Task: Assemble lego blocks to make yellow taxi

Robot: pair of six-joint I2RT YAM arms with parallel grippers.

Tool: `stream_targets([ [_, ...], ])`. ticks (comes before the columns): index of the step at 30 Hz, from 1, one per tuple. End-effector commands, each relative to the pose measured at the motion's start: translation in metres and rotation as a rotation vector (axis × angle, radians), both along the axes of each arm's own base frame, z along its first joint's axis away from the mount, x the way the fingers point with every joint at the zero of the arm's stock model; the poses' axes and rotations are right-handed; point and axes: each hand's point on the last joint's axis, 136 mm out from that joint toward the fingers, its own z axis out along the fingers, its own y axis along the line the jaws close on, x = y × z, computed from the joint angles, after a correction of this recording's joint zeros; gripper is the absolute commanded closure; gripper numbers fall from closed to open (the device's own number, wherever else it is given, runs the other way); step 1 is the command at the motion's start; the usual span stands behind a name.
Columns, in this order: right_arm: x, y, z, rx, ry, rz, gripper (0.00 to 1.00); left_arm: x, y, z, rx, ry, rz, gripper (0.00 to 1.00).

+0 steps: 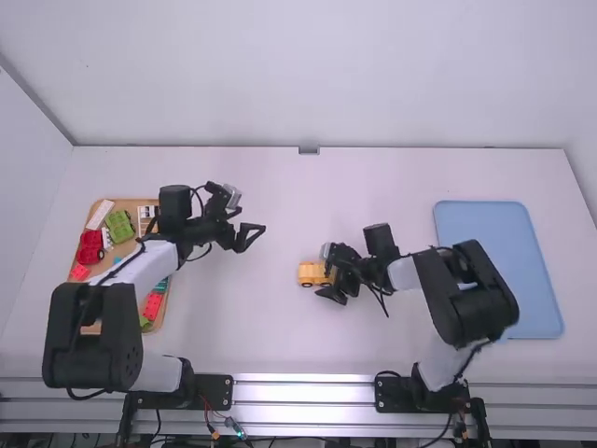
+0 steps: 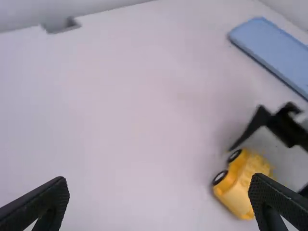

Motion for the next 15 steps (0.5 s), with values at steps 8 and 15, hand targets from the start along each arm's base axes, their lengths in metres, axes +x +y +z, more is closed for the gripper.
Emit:
stream_targets([
  [8,0.010,-0.039,0.069,-0.197,-0.224,-0.116,0.01,0.015,0.126,-0.011,0.123,0.364,0.717,0.01],
  [15,0.013,-0.040,0.097,-0.163,-0.305,-0.131,0.01,0.021,0.190,-0.011,0.286,0.569,0.995,0.01],
])
